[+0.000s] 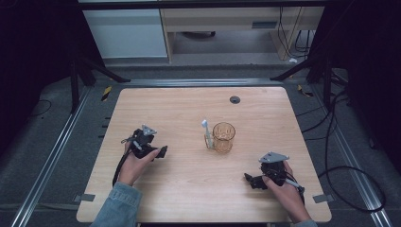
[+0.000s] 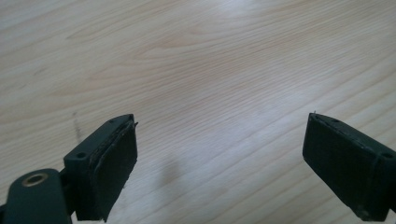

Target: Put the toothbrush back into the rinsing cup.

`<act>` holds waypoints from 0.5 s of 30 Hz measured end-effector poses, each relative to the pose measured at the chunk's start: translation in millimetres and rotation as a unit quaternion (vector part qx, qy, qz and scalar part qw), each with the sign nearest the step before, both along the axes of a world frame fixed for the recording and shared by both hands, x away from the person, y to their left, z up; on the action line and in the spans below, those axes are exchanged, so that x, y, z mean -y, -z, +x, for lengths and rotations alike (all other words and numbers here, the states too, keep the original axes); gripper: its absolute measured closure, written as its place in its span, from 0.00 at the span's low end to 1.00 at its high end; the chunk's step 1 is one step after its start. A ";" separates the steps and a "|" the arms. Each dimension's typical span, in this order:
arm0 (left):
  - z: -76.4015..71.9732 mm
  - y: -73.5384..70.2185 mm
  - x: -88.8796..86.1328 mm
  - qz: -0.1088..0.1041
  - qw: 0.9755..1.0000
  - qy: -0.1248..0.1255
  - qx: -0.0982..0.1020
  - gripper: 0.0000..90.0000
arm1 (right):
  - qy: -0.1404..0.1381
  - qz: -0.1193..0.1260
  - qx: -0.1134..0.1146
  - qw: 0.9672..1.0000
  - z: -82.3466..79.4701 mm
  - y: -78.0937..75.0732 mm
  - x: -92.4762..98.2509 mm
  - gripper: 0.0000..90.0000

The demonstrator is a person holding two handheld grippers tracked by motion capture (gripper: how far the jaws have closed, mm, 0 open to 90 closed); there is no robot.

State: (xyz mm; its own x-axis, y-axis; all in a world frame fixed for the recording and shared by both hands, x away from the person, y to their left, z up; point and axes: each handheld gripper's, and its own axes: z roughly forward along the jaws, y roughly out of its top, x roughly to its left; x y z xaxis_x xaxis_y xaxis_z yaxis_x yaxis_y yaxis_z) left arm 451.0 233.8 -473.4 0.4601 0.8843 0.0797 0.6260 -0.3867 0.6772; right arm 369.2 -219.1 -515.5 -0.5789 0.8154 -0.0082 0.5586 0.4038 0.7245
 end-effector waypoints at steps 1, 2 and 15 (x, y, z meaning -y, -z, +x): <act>1.8 -0.1 -9.0 -0.006 1.000 -0.013 0.002 0.11 | 0.000 0.000 0.000 1.000 0.0 0.0 0.0 0.01; 1.8 -0.1 -9.0 -0.006 1.000 -0.013 0.002 0.10 | 0.000 0.000 0.000 1.000 0.0 0.0 0.0 0.01; 7.7 5.6 -56.0 -0.019 0.998 -0.056 0.011 0.09 | 0.000 0.000 0.000 1.000 0.0 0.0 0.0 0.01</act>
